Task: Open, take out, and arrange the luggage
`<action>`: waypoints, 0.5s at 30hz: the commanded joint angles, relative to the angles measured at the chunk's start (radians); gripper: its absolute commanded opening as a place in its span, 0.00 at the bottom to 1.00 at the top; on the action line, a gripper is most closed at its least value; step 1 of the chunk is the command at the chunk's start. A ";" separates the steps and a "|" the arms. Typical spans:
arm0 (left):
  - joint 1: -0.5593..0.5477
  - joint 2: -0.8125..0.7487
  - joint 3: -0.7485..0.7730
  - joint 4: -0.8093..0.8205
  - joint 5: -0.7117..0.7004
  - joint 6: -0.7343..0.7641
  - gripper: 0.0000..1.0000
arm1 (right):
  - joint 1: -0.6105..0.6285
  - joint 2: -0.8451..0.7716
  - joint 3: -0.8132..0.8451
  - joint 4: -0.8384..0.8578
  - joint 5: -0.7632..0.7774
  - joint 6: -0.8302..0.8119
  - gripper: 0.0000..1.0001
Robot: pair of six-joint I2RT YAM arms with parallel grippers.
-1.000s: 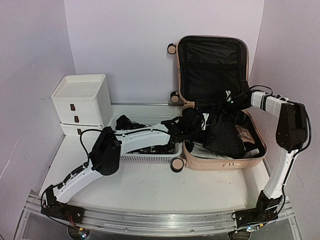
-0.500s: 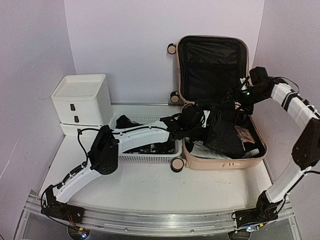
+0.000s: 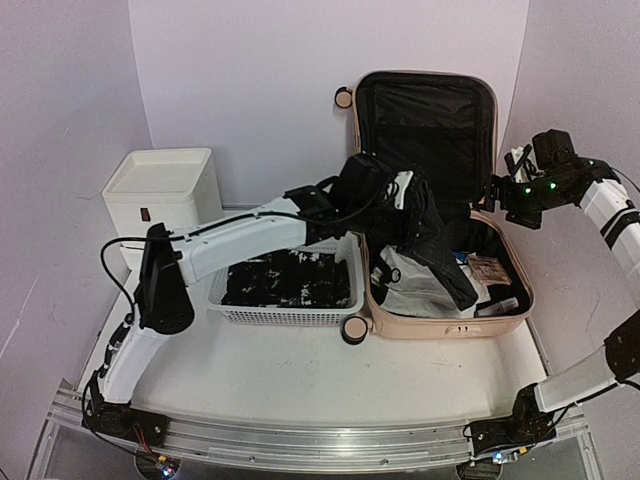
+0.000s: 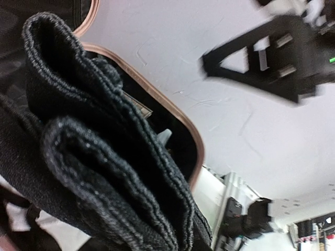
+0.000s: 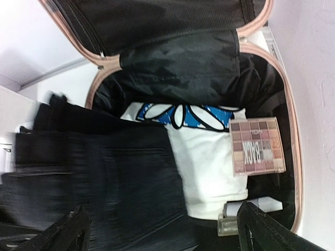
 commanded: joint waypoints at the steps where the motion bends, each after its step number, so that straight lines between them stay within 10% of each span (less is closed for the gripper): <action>1: 0.057 -0.247 -0.085 0.100 0.068 -0.007 0.00 | 0.000 -0.016 -0.003 0.007 0.001 -0.019 0.98; 15: 0.271 -0.654 -0.749 0.080 0.216 0.062 0.00 | 0.001 -0.007 -0.015 0.007 -0.063 -0.003 0.98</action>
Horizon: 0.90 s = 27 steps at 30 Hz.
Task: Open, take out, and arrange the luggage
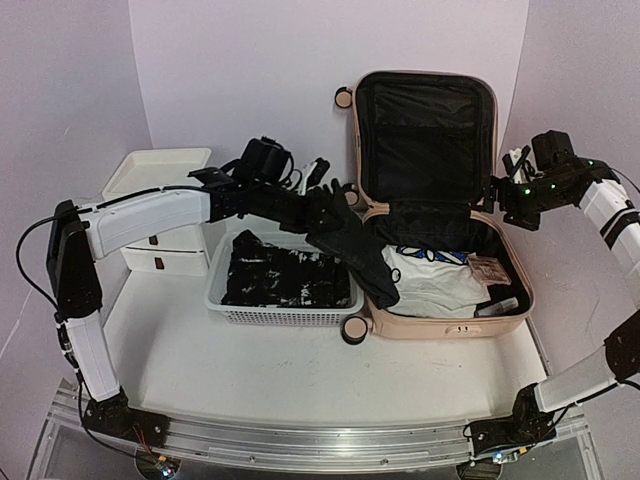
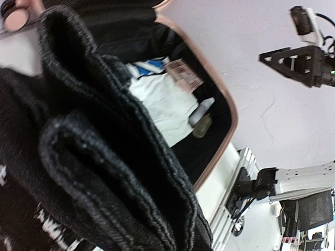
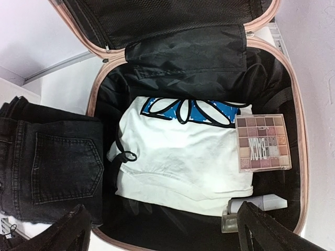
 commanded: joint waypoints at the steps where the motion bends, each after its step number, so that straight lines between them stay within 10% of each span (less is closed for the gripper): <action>1: 0.041 -0.149 -0.115 0.111 0.055 0.061 0.00 | 0.002 -0.006 -0.008 0.022 -0.038 0.006 0.98; 27: 0.191 -0.299 -0.526 0.222 -0.035 0.110 0.00 | 0.002 -0.017 -0.067 0.020 -0.136 0.006 0.98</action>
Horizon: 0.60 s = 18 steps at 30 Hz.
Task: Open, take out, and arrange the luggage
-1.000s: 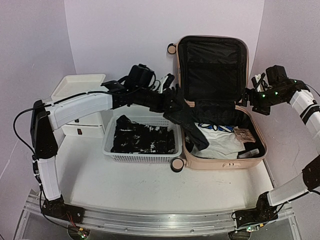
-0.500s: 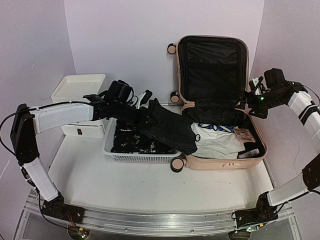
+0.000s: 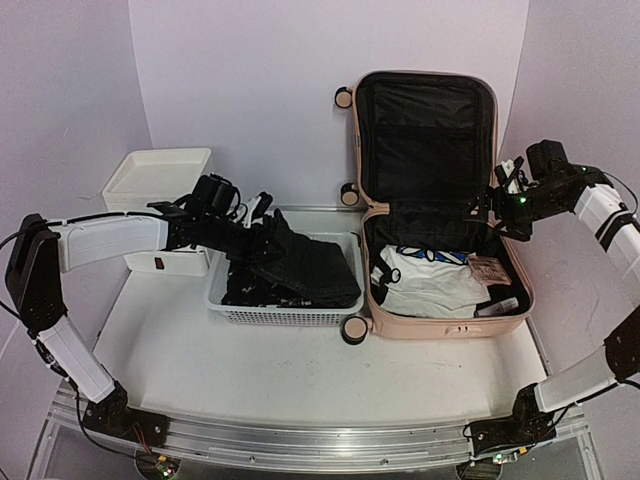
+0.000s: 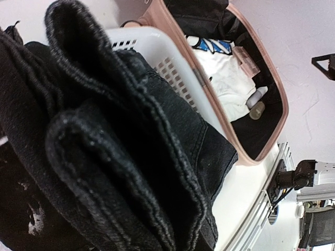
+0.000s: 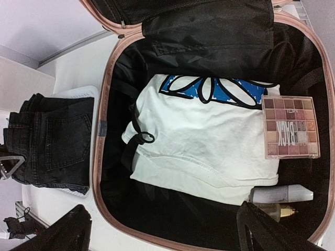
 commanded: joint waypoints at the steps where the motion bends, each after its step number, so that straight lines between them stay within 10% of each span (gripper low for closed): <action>1: 0.000 -0.055 -0.035 0.140 -0.026 0.040 0.00 | 0.004 -0.019 -0.004 0.021 -0.017 -0.005 0.98; 18: 0.040 0.003 -0.107 0.001 -0.267 0.076 0.13 | 0.005 -0.002 -0.010 0.019 -0.028 -0.008 0.98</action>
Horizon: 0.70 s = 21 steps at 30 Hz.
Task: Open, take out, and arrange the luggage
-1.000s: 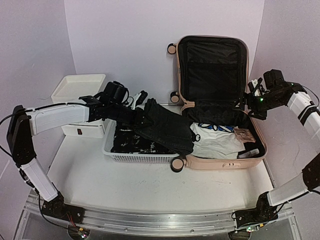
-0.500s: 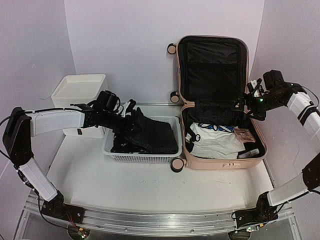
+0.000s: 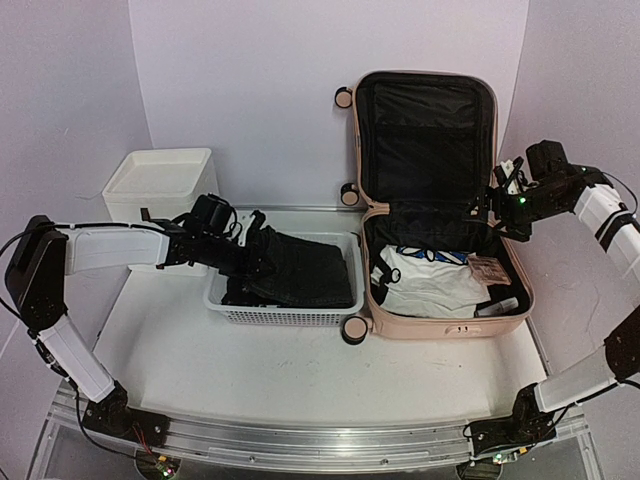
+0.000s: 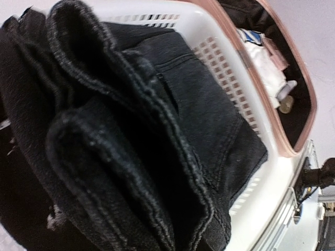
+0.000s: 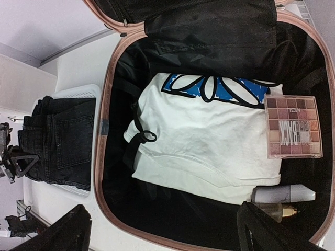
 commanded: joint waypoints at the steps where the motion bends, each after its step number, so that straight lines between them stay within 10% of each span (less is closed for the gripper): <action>1: 0.011 0.001 0.045 -0.117 -0.243 0.030 0.18 | 0.005 -0.001 -0.008 0.019 -0.017 -0.008 0.98; 9: 0.007 -0.087 0.087 -0.298 -0.431 0.020 0.55 | 0.027 0.026 -0.016 0.011 -0.016 -0.012 0.98; 21: -0.046 -0.005 0.261 -0.310 -0.239 0.003 0.44 | 0.168 0.139 0.033 -0.052 0.014 -0.045 0.98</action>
